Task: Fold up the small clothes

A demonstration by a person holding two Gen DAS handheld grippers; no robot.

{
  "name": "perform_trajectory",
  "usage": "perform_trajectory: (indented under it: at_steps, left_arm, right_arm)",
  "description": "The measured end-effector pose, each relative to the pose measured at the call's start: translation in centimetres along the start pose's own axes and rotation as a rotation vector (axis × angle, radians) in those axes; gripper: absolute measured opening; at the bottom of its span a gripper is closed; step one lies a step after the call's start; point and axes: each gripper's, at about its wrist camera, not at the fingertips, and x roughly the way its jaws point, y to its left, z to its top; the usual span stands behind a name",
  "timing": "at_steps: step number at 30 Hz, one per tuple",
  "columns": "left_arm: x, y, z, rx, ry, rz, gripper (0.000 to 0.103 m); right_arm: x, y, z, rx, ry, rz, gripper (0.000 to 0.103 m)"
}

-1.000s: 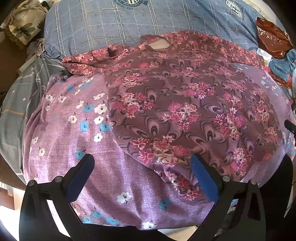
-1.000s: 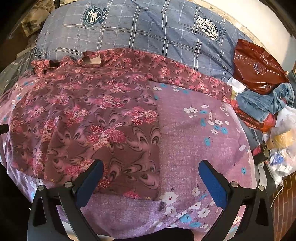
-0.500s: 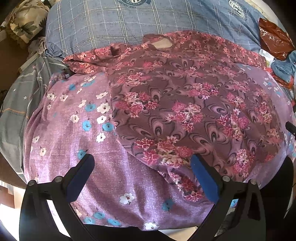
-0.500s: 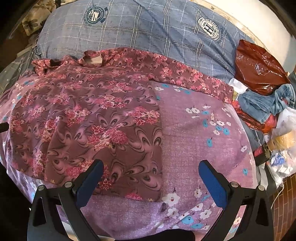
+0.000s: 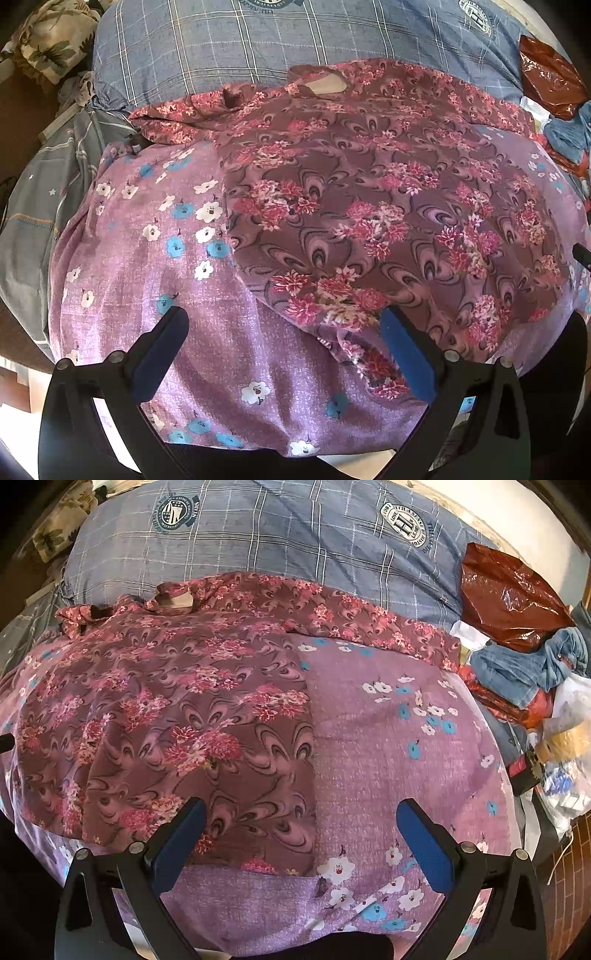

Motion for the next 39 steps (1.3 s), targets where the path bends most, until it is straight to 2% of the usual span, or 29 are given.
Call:
perform_trajectory:
  at_steps: [25,31,35,39]
  left_arm:
    - [-1.0,5.5,1.6,-0.183,0.021,0.002,0.103]
    - [0.4,5.7,0.5,-0.237,0.084,-0.095,0.103]
    - [1.7,4.5,-0.2,-0.225,0.119,-0.178,0.103]
    - [3.2,2.9,0.0,-0.208,0.148,-0.222,0.103]
  right_arm:
    - [-1.1,-1.2,-0.6,0.044,-0.024,0.029,0.103]
    - [-0.8,-2.3,-0.8,0.094,-0.013,0.057,0.103]
    - [-0.2,-2.6,-1.1,0.117,0.005,0.072,0.103]
    - [0.3,-2.6,-1.2,0.118,0.018,0.081,0.103]
